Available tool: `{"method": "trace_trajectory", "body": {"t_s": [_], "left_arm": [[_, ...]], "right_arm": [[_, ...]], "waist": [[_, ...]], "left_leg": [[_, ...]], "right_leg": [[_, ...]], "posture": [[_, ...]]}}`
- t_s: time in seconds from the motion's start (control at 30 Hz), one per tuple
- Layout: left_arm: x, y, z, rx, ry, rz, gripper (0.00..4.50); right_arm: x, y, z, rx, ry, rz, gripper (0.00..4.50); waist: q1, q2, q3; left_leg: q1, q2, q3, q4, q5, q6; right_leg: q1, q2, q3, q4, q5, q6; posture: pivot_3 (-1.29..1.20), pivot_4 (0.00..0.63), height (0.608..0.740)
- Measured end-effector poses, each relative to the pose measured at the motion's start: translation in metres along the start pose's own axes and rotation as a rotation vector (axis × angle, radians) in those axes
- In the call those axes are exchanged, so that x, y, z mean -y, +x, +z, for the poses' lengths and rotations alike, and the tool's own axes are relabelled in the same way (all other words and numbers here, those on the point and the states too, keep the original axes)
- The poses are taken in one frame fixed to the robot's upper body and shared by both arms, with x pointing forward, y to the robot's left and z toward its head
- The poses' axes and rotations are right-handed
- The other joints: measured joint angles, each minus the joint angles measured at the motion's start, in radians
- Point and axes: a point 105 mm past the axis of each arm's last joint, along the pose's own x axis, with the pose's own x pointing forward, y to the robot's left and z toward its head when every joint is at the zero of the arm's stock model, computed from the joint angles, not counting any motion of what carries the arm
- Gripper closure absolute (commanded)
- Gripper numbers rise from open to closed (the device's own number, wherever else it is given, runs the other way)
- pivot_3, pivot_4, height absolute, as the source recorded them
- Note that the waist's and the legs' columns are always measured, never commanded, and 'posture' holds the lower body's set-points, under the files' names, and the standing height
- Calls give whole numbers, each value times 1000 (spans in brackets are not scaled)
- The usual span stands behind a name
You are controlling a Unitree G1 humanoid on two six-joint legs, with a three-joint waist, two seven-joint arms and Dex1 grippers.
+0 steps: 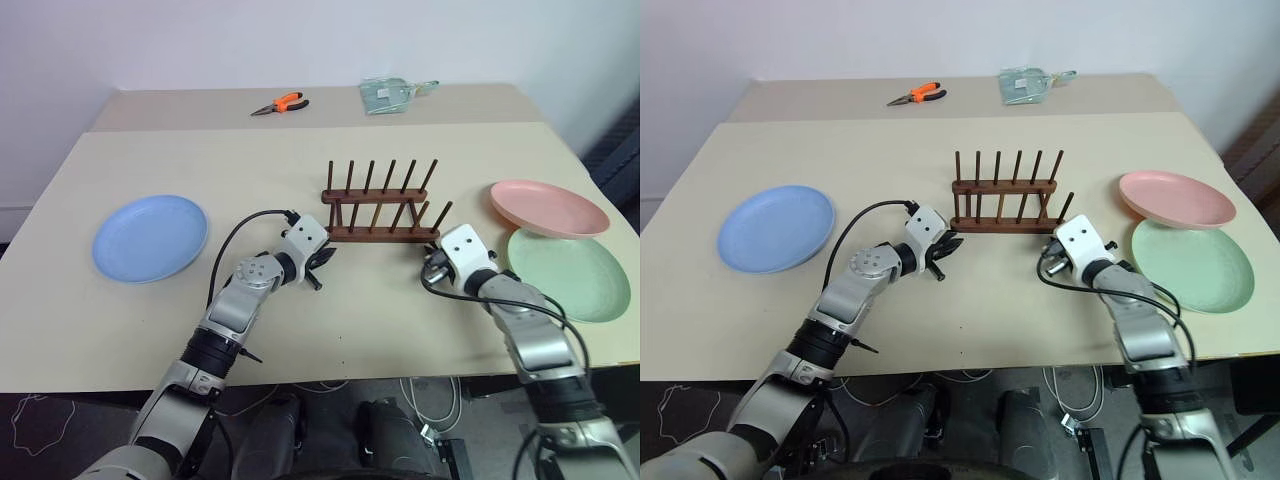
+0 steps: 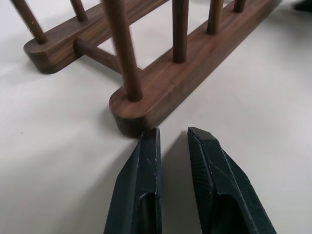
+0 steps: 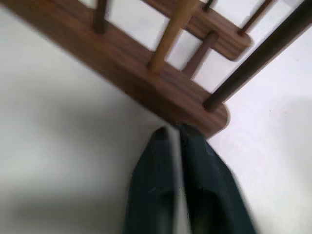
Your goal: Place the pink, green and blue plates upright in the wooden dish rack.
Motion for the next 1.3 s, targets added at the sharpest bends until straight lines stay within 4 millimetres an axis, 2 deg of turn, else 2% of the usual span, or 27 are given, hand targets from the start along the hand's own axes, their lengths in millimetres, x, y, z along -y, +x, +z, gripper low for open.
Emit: {"method": "trace_trajectory", "body": {"t_s": [0.07, 0.13, 0.23, 0.3, 0.53, 0.63, 0.73, 0.83, 0.93, 1.03, 1.13, 1.17, 1.23, 1.3], "left_arm": [[1, -7, -2, 3, 5, -15, 3614], [8, -12, -2, 12, 1, -58, 3614], [20, -17, -1, 42, -30, -122, 3614], [24, -18, 6, 68, -39, -148, 3614], [29, -19, 16, 104, -42, -180, 3614], [29, -18, 18, 109, -38, -179, 3614], [28, -20, 15, 99, -37, -172, 3614], [29, -22, 9, 90, -44, -165, 3614], [31, -24, 8, 91, -44, -166, 3614], [29, -27, 8, 93, -44, -157, 3614], [18, -32, 9, 99, -47, -120, 3614], [15, -33, 9, 97, -46, -111, 3614], [12, -35, 8, 96, -47, -105, 3614], [14, -34, 10, 104, -51, -118, 3614]], "right_arm": [[14, -16, 0, -13, -65, -12, 1618], [40, -35, 7, -18, -147, -66, 580], [79, -56, 19, -31, -269, -169, 580], [93, -59, 20, -48, -321, -204, 580], [127, -44, -35, -280, -484, -226, 580], [142, -38, -51, -347, -581, -249, 1433], [145, -37, -61, -371, -654, -235, 2993], [139, -33, -60, -349, -705, -217, 4460], [137, -32, -54, -312, -734, -227, 4460], [133, -37, -32, -209, -762, -261, 4460], [127, -45, 7, -32, -685, -299, 4460], [124, -46, 26, 62, -574, -317, 4460], [107, -49, 76, 338, -213, -294, 4460], [83, -59, 122, 596, 168, -124, 4460]], "waist": [[-1, 0, 0], [-2, 1, 1], [0, 1, 1], [-1, 0, 1], [-2, 1, 1], [-4, 2, 1], [-4, 2, 1], [-4, 2, 1], [-4, 2, 2], [-2, 3, 2], [-3, 3, 2], [-7, 3, 2], [-19, 2, 2], [-25, 2, 3]], "left_leg": [[0, 0, 0, 0, 0, 0], [0, 0, 1, 0, 0, 0], [0, 1, 0, 0, 0, 0], [0, 1, 0, 0, 0, 0], [-1, 1, 2, 0, 0, 1], [-1, 1, 2, 0, 0, 0], [-1, 1, 2, -1, 0, 0], [-1, 0, 2, -1, 0, 0], [-1, 1, 2, -1, 0, 0], [-1, 0, 2, -1, 0, 0], [-1, 1, 2, -1, 0, 1], [-1, 1, 2, -1, 0, 0], [0, 2, 0, 0, 0, 1], [-1, 2, -1, 0, 0, 1]], "right_leg": [[0, 0, 0, 0, 0, 0], [0, 0, 1, -1, 0, 0], [0, 0, 0, -1, 0, -1], [0, 0, 0, -2, 0, -1], [0, 0, 1, -3, 0, -1], [0, 0, 1, -3, 0, -1], [0, 0, 1, -3, 0, -1], [0, 0, 1, -3, 0, -1], [0, 0, 1, -3, 0, -1], [0, 0, 1, -3, 0, -1], [0, 0, 1, -3, 0, 0], [0, 0, 2, -3, 0, 0], [1, 1, 1, -2, 0, 0], [0, 1, 1, -2, 0, 0]], "posture": [[0, 150, 719], [0, 150, 719], [0, 150, 719], [0, 150, 719], [0, 150, 719], [0, 150, 719], [0, 150, 719], [0, 150, 719], [0, 150, 719], [0, 150, 719], [0, 150, 719], [0, 150, 719], [0, 150, 719], [0, 150, 719]]}}
